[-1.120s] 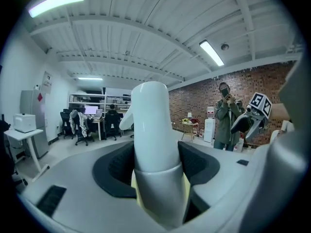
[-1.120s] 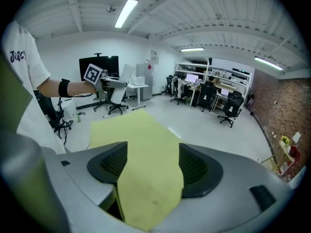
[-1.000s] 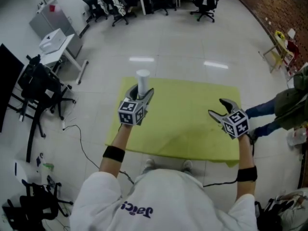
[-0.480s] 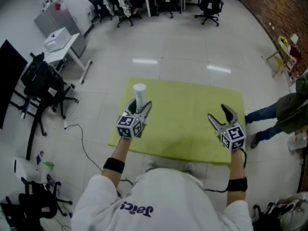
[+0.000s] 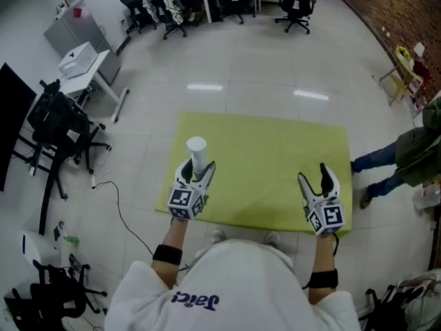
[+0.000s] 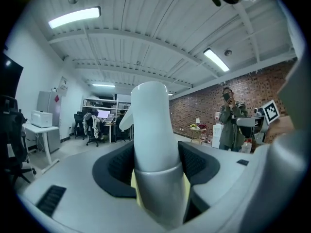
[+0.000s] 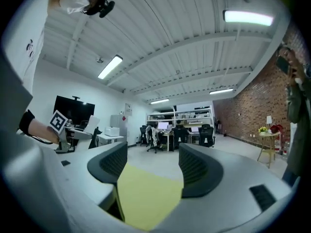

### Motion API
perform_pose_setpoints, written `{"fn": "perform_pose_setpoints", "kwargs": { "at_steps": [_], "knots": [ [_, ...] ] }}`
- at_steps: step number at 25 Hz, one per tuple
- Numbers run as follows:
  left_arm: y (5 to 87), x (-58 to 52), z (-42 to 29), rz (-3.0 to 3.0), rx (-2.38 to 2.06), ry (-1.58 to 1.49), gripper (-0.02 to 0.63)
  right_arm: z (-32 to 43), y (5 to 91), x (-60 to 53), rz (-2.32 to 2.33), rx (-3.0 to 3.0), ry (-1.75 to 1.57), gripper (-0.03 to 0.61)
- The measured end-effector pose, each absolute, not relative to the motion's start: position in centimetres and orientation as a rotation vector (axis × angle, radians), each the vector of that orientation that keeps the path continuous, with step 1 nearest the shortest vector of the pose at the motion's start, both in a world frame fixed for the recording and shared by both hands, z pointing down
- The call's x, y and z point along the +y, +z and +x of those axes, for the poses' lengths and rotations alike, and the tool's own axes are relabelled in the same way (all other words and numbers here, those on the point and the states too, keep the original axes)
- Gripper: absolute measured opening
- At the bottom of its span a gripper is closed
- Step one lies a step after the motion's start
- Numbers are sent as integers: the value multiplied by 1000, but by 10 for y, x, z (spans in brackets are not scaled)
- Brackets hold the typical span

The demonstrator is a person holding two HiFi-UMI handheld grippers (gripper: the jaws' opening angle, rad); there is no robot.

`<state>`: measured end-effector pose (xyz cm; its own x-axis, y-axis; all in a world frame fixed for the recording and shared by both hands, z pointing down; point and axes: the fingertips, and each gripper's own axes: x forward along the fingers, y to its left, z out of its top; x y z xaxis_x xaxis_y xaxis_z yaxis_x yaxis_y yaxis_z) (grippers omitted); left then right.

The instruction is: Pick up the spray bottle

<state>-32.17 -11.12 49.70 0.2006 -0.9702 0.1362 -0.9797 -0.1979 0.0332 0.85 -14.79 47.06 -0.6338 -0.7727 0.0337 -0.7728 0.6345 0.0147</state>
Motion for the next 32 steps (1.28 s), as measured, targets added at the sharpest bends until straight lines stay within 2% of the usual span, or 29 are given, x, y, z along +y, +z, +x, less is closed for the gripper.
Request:
{"fn": "perform_pose_setpoints", "kwargs": {
  "at_steps": [10, 32],
  "knots": [
    [495, -79, -299, 2388, -1979, 174, 276, 18, 480, -116, 1504, -2774, -27, 342],
    [484, -89, -301, 2440, -2068, 193, 276, 9, 484, -136, 1558, -2714, -73, 319]
  ]
}}
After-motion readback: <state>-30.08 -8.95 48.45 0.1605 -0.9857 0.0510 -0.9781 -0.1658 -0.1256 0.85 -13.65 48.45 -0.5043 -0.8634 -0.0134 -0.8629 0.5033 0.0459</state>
